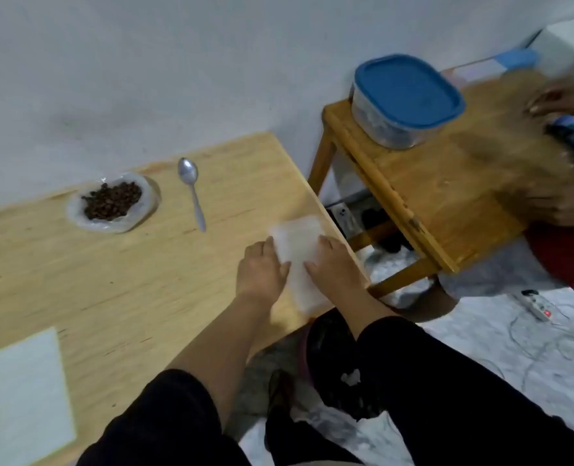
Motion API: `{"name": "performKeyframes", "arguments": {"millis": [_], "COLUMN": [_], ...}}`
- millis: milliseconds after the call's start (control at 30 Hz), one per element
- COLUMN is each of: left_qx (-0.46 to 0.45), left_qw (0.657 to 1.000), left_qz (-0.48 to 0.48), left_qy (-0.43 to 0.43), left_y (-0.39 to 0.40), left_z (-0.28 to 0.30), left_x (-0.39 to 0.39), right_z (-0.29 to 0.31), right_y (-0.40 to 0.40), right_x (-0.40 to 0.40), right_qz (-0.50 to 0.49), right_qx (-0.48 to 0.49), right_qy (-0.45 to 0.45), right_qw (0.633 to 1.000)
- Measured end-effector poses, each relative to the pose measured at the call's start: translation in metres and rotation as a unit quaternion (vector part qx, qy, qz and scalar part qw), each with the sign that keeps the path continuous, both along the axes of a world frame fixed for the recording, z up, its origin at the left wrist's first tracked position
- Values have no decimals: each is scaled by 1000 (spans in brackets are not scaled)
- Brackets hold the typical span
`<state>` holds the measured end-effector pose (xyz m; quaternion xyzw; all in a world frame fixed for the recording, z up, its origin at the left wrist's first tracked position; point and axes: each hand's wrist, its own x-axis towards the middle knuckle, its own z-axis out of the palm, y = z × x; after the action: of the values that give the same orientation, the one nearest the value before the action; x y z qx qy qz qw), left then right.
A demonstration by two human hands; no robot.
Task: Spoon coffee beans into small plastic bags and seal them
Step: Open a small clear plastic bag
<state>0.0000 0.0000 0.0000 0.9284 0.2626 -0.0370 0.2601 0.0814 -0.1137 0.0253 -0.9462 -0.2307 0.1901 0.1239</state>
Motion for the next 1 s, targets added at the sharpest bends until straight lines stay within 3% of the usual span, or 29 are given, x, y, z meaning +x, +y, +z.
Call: {"name": "performKeyframes", "arguments": {"millis": [367, 600, 700, 833, 1000], "left_qx": [-107, -194, -224, -178, -144], "left_qw": [984, 944, 918, 909, 909], "left_qz": [118, 207, 251, 274, 267], "left_qy": [-75, -168, -211, -257, -287], "left_y": [-10, -3, 9, 38, 81], "left_z": [6, 19, 34, 52, 85], "left_x": [7, 9, 7, -6, -44], "right_z": [1, 19, 34, 52, 87], "right_y": [-1, 9, 20, 43, 89], "right_x": [14, 22, 21, 18, -2], "right_qz": [-66, -187, -157, -82, 0], "right_qx": [104, 260, 321, 349, 444], "right_qy": [-17, 60, 89, 133, 199], "right_qw": [992, 946, 930, 924, 874]}}
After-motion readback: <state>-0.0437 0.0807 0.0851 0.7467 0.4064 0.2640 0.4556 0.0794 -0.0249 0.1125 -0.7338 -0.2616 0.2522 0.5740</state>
